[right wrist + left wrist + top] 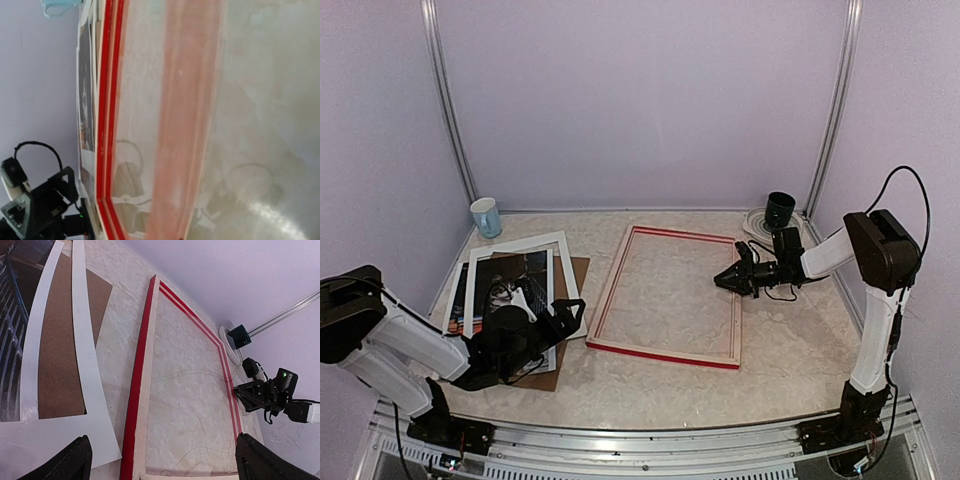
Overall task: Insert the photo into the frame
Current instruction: Place the glass panel at the frame body.
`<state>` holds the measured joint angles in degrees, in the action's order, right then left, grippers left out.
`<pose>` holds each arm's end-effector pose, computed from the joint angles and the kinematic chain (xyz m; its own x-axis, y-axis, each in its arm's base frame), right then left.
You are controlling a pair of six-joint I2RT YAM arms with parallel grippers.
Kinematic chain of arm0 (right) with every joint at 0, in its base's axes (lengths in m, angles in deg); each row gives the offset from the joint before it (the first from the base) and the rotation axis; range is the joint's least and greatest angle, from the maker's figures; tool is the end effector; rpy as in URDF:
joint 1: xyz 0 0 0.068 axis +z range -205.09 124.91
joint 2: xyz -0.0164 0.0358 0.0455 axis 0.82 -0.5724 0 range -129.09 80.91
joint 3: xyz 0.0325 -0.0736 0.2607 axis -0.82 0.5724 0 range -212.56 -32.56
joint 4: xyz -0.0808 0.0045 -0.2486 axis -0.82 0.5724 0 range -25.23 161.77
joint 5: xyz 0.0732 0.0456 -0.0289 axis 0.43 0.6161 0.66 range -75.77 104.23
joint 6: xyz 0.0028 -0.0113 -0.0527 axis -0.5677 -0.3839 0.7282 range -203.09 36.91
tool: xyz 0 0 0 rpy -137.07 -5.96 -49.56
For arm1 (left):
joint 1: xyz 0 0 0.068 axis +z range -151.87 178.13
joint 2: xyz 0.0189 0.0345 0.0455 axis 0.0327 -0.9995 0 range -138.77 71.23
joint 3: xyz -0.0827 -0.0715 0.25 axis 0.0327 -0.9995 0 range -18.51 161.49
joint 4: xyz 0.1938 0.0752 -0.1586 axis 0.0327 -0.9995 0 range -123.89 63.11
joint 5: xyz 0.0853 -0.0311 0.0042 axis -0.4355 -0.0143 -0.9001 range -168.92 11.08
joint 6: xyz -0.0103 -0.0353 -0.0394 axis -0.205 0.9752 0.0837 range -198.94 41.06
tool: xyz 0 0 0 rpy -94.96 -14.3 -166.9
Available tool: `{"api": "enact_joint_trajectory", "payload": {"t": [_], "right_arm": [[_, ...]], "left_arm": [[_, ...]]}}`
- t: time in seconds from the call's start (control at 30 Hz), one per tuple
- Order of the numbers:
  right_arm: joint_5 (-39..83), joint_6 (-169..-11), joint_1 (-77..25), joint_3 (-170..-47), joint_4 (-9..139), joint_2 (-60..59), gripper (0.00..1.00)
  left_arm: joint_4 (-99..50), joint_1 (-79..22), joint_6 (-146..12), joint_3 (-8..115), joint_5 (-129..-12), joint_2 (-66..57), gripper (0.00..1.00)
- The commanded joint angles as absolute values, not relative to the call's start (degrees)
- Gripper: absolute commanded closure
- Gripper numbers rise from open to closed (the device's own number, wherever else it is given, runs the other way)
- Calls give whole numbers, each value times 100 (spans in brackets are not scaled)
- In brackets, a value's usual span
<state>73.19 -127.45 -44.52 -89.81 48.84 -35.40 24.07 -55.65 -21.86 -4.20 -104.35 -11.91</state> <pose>0.3697 0.1001 0.1077 -0.9764 0.1847 -0.1121 -0.0371 0.3681 0.9291 0.1506 -0.1796 0.1363 -0.5074 -0.5902 -0.6278 0.1123 0.6771 -0.7273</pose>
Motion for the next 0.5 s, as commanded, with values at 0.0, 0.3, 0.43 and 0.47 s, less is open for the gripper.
{"api": "enact_joint_trajectory", "payload": {"t": [0.0,0.3,0.43,0.47], "right_arm": [[7308,-12658,-4533,-8977,4937,-3388,81],[7265,-12607,-4532,-8984,5052,-3344,70],[7186,-12520,-4533,-9004,5217,-3266,66],[7133,-12468,-4533,-9018,5299,-3232,64]], "left_arm": [[2541,-5610,-2161,-365,-10379,-1275,1],[2547,-5627,-2162,-365,-10389,-1280,1],[2549,-5628,-2162,-370,-10392,-1288,1],[2549,-5628,-2159,-374,-10395,-1273,1]]}}
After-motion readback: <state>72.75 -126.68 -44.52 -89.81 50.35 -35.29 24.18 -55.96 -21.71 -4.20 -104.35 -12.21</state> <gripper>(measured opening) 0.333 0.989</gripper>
